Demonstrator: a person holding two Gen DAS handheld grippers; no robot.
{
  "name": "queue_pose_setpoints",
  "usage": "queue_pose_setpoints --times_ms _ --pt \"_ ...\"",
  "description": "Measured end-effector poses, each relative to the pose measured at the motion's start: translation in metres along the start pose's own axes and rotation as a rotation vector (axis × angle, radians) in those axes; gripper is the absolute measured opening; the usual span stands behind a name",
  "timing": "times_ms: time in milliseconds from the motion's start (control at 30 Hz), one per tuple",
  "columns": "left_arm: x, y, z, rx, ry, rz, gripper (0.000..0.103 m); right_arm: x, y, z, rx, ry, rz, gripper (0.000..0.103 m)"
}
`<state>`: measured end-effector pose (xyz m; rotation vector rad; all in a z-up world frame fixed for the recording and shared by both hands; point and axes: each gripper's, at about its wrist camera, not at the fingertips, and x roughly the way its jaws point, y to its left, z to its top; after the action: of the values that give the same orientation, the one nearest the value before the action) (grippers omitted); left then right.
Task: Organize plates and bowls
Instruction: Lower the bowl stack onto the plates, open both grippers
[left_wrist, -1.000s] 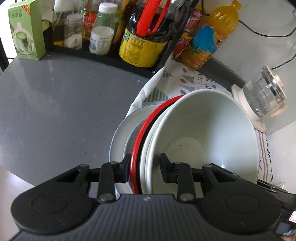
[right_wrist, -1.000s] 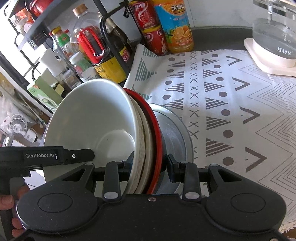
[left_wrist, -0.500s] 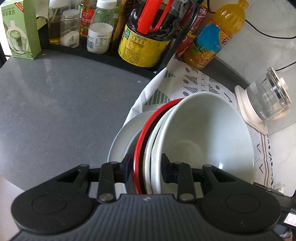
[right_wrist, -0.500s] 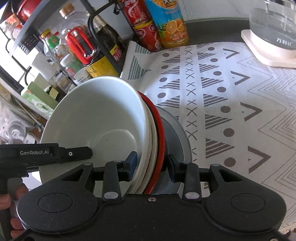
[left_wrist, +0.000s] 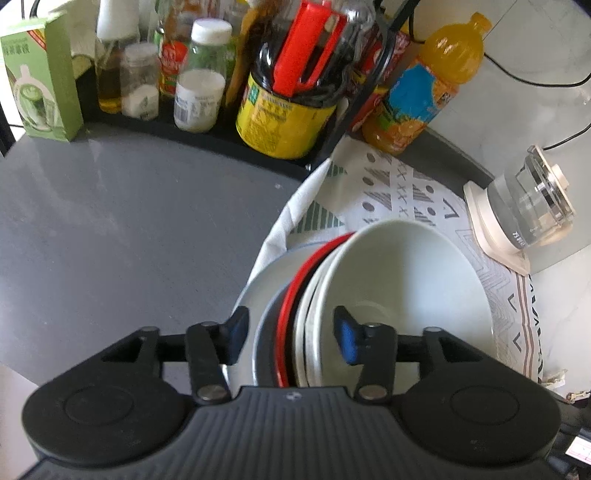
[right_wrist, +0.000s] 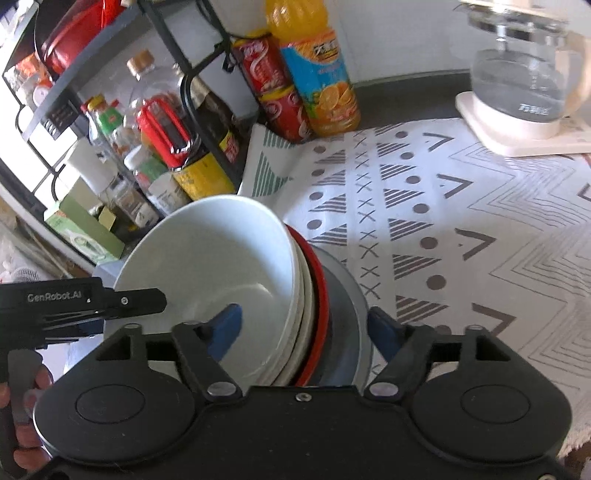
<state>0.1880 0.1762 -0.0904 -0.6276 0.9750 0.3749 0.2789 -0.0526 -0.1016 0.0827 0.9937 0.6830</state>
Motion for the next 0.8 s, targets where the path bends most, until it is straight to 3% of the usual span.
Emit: queue_pose_setpoints --times_ms 167,333,800 --pt "-0.013 0.0 -0.004 0.044 -0.036 -0.013 0.068 -0.02 0.0 -0.009 0.038 -0.07 -0.037 0.089" --pt "-0.026 -0.001 -0.01 0.097 -0.063 -0.026 0.083 -0.041 -0.003 -0.022 0.078 -0.137 -0.088 0.093" --pt "-0.063 -0.007 -0.032 0.237 -0.109 -0.148 0.088 -0.109 -0.009 -0.074 0.189 -0.292 -0.25 0.103"
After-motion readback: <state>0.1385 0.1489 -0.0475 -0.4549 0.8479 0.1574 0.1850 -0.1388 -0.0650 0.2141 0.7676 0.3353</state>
